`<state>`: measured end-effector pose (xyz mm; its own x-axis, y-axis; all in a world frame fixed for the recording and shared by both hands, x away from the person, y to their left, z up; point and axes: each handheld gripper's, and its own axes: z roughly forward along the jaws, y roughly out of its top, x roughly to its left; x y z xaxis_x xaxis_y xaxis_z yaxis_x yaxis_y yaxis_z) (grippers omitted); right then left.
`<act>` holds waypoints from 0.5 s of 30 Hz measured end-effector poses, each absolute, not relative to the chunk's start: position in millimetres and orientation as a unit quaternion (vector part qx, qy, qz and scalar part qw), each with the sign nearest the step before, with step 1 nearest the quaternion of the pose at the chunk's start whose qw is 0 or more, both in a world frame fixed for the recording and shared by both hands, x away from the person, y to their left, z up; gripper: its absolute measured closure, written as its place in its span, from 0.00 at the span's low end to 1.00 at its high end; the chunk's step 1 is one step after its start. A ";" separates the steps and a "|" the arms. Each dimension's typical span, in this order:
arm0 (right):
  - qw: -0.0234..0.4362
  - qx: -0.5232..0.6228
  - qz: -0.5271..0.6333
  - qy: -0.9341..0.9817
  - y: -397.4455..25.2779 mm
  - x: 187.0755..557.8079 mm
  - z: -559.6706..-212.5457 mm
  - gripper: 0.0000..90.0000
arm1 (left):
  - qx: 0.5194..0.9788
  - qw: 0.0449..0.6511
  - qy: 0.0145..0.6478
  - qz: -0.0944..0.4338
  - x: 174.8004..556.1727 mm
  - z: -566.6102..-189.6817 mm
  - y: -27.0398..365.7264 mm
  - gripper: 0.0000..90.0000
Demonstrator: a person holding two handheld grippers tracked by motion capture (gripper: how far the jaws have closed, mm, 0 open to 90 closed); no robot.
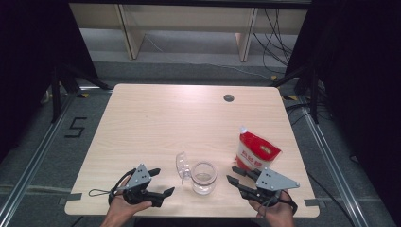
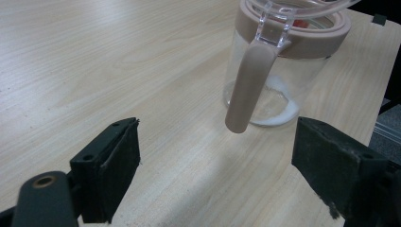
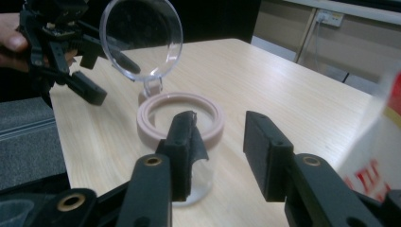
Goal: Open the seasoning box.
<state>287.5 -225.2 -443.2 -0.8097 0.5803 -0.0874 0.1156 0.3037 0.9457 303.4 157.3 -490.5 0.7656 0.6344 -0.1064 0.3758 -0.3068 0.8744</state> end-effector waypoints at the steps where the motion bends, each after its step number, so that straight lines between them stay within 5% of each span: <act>1: 0.215 0.223 0.544 0.780 -228.9 286.2 -443.9 0.69 | 0.788 0.509 0.327 0.115 303.7 -491.3 156.8 0.17; 15: 0.228 0.261 0.534 0.771 -263.8 269.7 -448.1 0.59 | 0.786 0.508 0.331 0.118 302.5 -490.3 156.9 0.17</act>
<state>269.7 -263.8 -448.1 -0.7604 0.6454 -0.0730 0.1590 0.2939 0.9425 302.5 156.9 -490.3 0.7532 0.6400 -0.1518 0.4010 -0.2638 0.8773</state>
